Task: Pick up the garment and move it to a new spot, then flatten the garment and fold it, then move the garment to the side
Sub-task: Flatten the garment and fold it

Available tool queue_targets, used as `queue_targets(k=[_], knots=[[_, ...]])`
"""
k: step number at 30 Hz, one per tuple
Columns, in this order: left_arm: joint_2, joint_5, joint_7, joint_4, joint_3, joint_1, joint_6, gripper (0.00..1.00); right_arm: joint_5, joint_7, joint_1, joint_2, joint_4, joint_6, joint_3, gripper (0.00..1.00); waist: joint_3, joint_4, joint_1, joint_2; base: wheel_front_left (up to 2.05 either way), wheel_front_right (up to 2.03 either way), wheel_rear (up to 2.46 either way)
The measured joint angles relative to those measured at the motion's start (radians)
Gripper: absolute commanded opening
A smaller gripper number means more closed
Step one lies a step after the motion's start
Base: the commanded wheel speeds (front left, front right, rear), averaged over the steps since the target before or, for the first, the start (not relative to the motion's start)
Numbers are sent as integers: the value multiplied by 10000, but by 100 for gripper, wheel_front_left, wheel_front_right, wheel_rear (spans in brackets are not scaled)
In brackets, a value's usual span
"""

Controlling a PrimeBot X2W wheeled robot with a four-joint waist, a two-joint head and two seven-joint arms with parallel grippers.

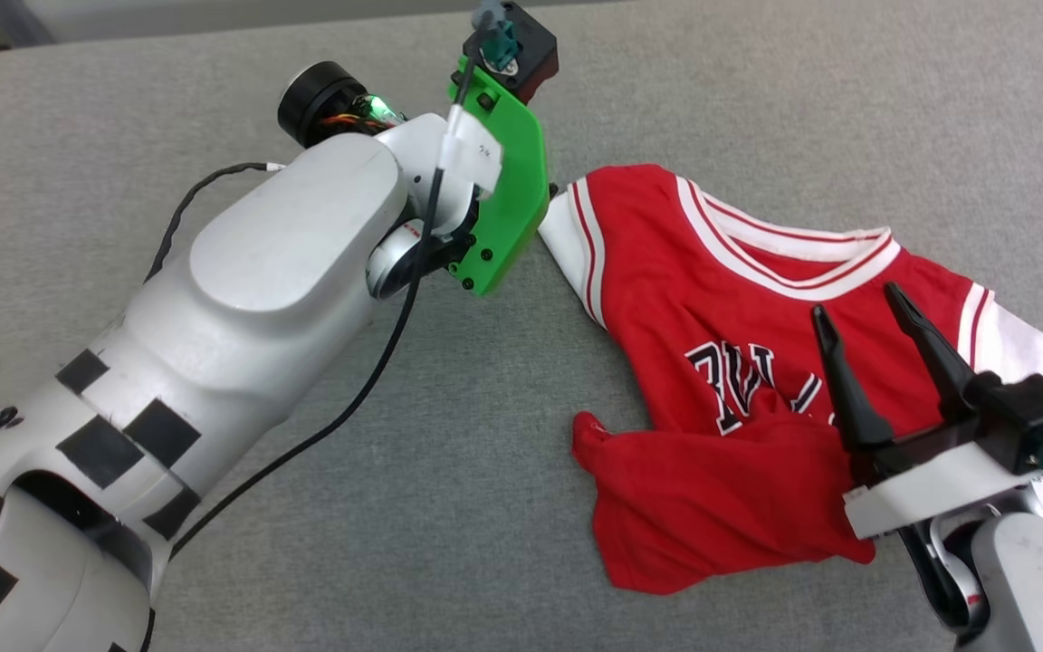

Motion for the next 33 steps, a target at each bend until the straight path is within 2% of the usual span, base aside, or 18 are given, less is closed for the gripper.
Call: queue_targets(k=[5, 9, 17, 21, 22, 23, 27, 33], knots=[[-71, -575, 773, 470, -1202, -768, -2, 100, -127, -10, -617, 130, 84, 0, 370, 100, 595, -323, 0, 0, 0, 0, 0], [-159, -838, 1243, 857, -1770, -1217, -2, 100, -180, -12, -991, 355, 73, 0, 533, 100, 1103, -622, 1, 0, 0, 0, 0], [-180, -926, 1848, 909, -1964, -1400, 0, 100, -222, -12, -1262, 606, 90, 0, 663, 100, 1898, -1171, 1, 0, 0, 0, 0], [128, -470, 2500, 376, -1785, -1361, 4, 100, -305, -12, -1298, 640, 102, 0, 604, 100, 2124, -1387, 1, 0, 0, 0, 0], [211, -410, 2562, 249, -1772, -1360, 4, 13, -309, -12, -1308, 656, 104, 0, 583, 100, 2154, -1434, 1, 0, 0, 0, 0], [276, -445, 2560, 178, -1756, -1343, 4, 0, -311, -12, -1310, 663, 105, 0, 548, 100, 2170, -1466, 1, 0, 0, 0, 0], [387, -460, 1954, -265, -1825, -1075, 2, 0, -384, -12, -1303, 662, 115, 0, 364, 100, 2073, -1452, 1, 0, 0, 0, 0], [792, -462, -886, -673, -2052, -709, 0, 0, -493, -13, -815, 612, 165, 0, -40, 100, 1560, -1237, 1, 0, 0, 0, 0]])
